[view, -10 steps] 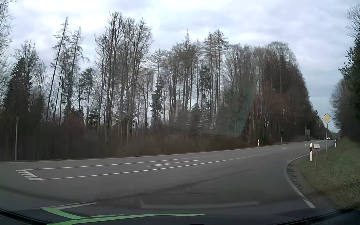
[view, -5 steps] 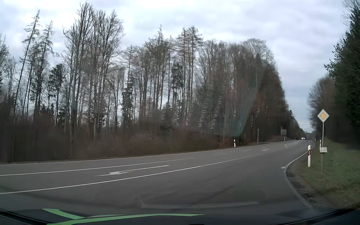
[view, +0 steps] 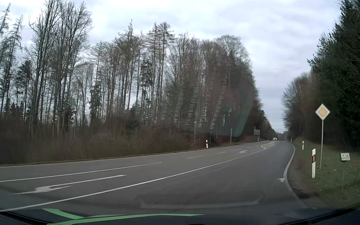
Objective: Follow the waypoints while adhering to traffic rules and regulations
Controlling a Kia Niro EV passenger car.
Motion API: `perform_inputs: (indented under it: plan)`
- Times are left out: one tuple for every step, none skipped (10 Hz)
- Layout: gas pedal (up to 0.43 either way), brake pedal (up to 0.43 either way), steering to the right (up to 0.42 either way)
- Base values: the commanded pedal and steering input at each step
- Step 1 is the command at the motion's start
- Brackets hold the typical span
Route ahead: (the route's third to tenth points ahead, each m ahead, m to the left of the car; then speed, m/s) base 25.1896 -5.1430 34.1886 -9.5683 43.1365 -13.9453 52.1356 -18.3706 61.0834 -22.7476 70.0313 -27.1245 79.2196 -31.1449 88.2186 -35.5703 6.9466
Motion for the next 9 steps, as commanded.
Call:
perform_inputs:
  plan:
    - [0.189, 0.000, 0.166]
    - [0.189, 0.000, 0.166]
    - [0.189, 0.000, 0.165]
    - [0.197, 0.000, 0.166]
    - [0.197, 0.000, 0.165]
    - [0.197, 0.000, 0.164]
    - [0.197, 0.000, 0.163]
    - [0.209, 0.000, 0.162]
    - [0.209, 0.000, 0.162]
